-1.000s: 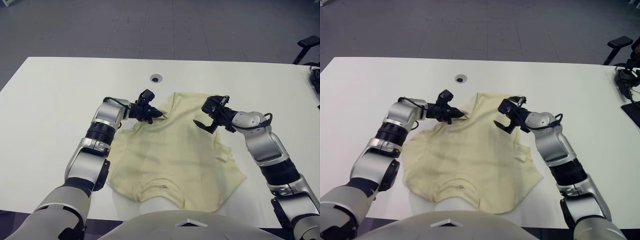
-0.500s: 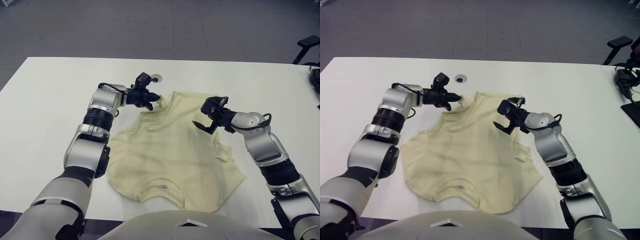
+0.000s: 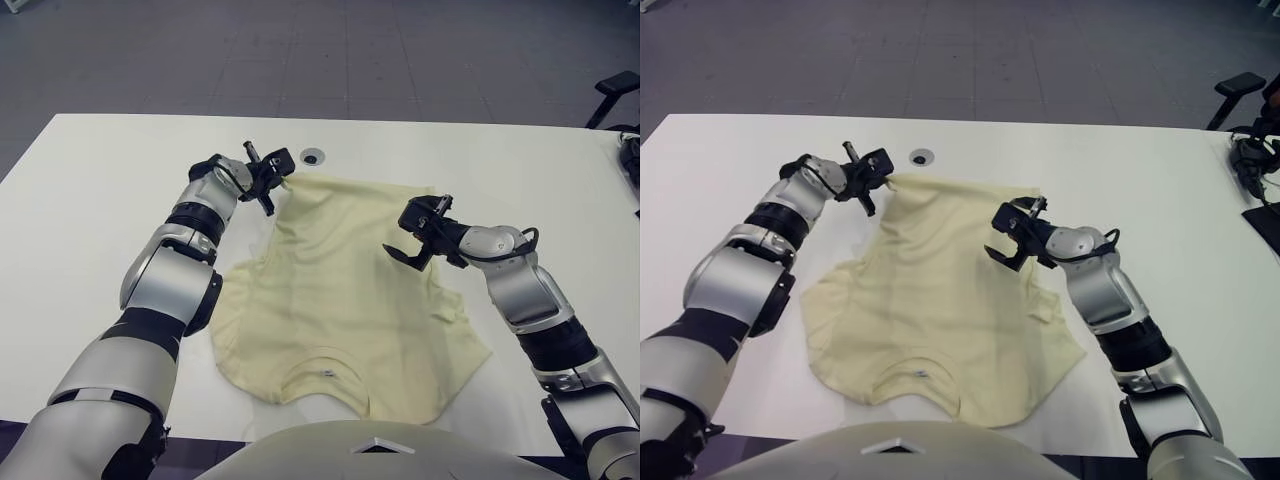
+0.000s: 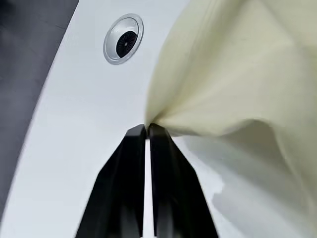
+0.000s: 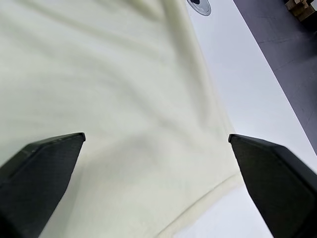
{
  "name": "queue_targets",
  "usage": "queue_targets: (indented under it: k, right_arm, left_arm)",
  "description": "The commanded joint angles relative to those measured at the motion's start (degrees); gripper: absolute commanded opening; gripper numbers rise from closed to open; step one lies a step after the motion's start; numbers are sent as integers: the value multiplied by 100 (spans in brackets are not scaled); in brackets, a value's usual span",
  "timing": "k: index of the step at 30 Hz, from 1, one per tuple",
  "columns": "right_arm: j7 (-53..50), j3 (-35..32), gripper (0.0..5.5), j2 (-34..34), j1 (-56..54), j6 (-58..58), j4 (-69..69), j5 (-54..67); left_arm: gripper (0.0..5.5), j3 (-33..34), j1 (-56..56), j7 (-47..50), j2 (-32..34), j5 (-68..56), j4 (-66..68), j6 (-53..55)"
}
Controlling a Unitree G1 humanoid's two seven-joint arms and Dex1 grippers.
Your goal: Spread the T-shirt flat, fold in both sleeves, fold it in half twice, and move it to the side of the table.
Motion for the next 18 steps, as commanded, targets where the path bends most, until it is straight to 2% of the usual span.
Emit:
queue_targets:
  k: [1, 5, 9, 12, 18]
  right_arm:
    - [-23, 12, 540, 71, -104, 13, -21, -12]
    - [-13, -28, 540, 70, -47, 63, -115, 15]
    - [-46, -170, 540, -56, -175, -37, 185, -6]
    - [-2, -49, 540, -62, -512, -356, 914, -92]
    - [213, 341, 540, 180, -1500, -1246, 3197, -326]
  left_arm:
    - [92, -310, -276, 1331, 183, 664, 210, -625]
    - [161, -551, -404, 2117, 442, 1171, 297, -1017]
    - [234, 69, -130, 767, 716, 418, -71, -1397]
    - [287, 595, 415, 306, 1053, -173, -1047, -1200]
    - [401, 1344, 1831, 111, 1406, -620, -3990, 430]
